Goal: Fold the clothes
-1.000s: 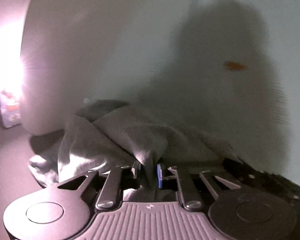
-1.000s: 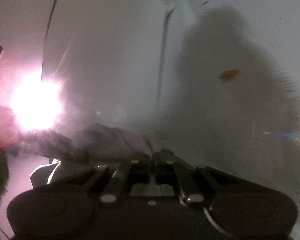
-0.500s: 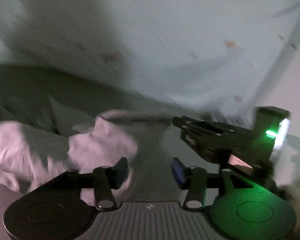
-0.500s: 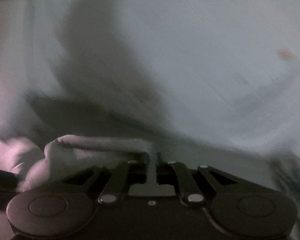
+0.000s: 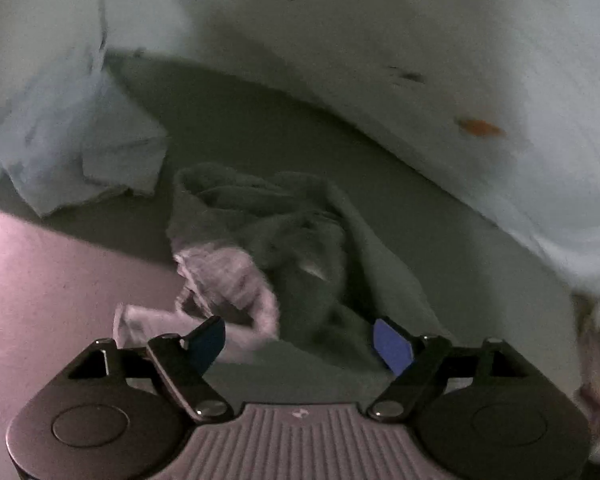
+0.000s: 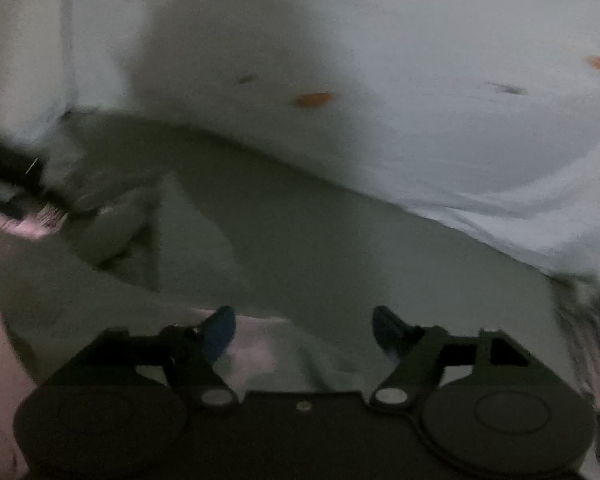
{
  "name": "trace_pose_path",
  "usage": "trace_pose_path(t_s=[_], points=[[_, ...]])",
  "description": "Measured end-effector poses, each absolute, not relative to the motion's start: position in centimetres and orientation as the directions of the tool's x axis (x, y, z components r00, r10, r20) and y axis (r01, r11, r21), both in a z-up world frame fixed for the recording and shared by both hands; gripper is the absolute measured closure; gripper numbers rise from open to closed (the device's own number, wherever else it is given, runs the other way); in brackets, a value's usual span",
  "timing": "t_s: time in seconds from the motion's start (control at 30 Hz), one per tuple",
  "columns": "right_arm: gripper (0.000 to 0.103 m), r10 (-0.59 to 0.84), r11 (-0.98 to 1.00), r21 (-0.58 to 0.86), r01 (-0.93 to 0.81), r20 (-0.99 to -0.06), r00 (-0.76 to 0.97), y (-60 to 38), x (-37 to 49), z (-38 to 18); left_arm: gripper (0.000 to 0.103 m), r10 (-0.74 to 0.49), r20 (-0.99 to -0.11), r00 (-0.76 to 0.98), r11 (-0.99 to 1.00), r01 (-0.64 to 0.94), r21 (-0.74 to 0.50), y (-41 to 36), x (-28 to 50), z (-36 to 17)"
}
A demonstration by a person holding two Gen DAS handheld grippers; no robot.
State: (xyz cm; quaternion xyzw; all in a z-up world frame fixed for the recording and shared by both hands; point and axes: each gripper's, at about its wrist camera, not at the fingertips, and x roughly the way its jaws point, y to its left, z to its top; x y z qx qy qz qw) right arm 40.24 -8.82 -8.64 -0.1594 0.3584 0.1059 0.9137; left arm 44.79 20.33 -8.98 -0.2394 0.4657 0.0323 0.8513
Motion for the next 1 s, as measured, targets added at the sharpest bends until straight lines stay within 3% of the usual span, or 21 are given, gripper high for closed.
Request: trace_pose_path(t_s=[0.13, 0.27, 0.33, 0.37, 0.4, 0.43, 0.47, 0.63, 0.77, 0.9, 1.0], points=[[0.023, 0.212, 0.853, -0.162, -0.496, -0.761, 0.614, -3.4, 42.7, -11.3, 0.012, -0.168, -0.803, 0.571, 0.877, -0.286, -0.386, 24.4, 47.9, -11.3], [0.017, 0.335, 0.726, -0.072, -0.684, -0.831, 0.443, 2.3, 44.6, -14.9, 0.012, -0.262, -0.807, 0.530, 0.835, -0.294, -0.465, 26.5, 50.4, -14.7], [0.021, 0.319, 0.710, -0.042, -0.703, -0.871, 0.374, 4.5, 45.2, -17.0, 0.012, -0.329, -0.795, 0.511, 0.789, -0.314, -0.528, 27.3, 50.8, -16.0], [0.038, 0.324, 0.707, -0.030, -0.707, -0.875, 0.361, 5.0, 45.4, -17.6, 0.012, -0.343, -0.789, 0.510, 0.776, -0.319, -0.544, 27.5, 50.7, -16.2], [0.066, 0.340, 0.703, -0.019, -0.710, -0.869, 0.360, 5.0, 45.3, -17.9, 0.012, -0.344, -0.787, 0.511, 0.773, -0.321, -0.547, 27.6, 50.4, -16.2], [0.078, 0.357, 0.701, -0.012, -0.713, -0.859, 0.366, 4.9, 45.1, -17.8, 0.013, -0.339, -0.789, 0.513, 0.775, -0.324, -0.543, 27.7, 50.1, -16.1], [0.098, 0.375, 0.705, -0.019, -0.709, -0.839, 0.395, 4.1, 44.6, -17.2, 0.013, -0.321, -0.796, 0.514, 0.783, -0.328, -0.528, 27.7, 49.7, -16.0], [0.099, 0.389, 0.757, -0.107, -0.645, -0.719, 0.576, -1.3, 41.7, -11.6, 0.027, -0.247, -0.831, 0.497, 0.781, -0.405, -0.475, 27.5, 47.3, -16.5], [0.100, 0.193, 0.833, -0.307, -0.460, -0.619, 0.762, -10.0, 40.0, -5.6, 0.028, -0.233, -0.844, 0.482, 0.747, -0.468, -0.473, 27.8, 45.3, -16.5], [0.099, -0.203, 0.820, -0.565, -0.089, -0.433, 0.878, -21.5, 41.2, -1.9, 0.028, -0.189, -0.866, 0.462, 0.771, -0.477, -0.422, 26.9, 44.0, -15.5], [0.086, -0.559, 0.730, -0.633, 0.257, -0.337, 0.758, -30.0, 44.1, -0.9, 0.028, -0.158, -0.885, 0.437, 0.815, -0.448, -0.367, 25.7, 43.3, -15.0]])
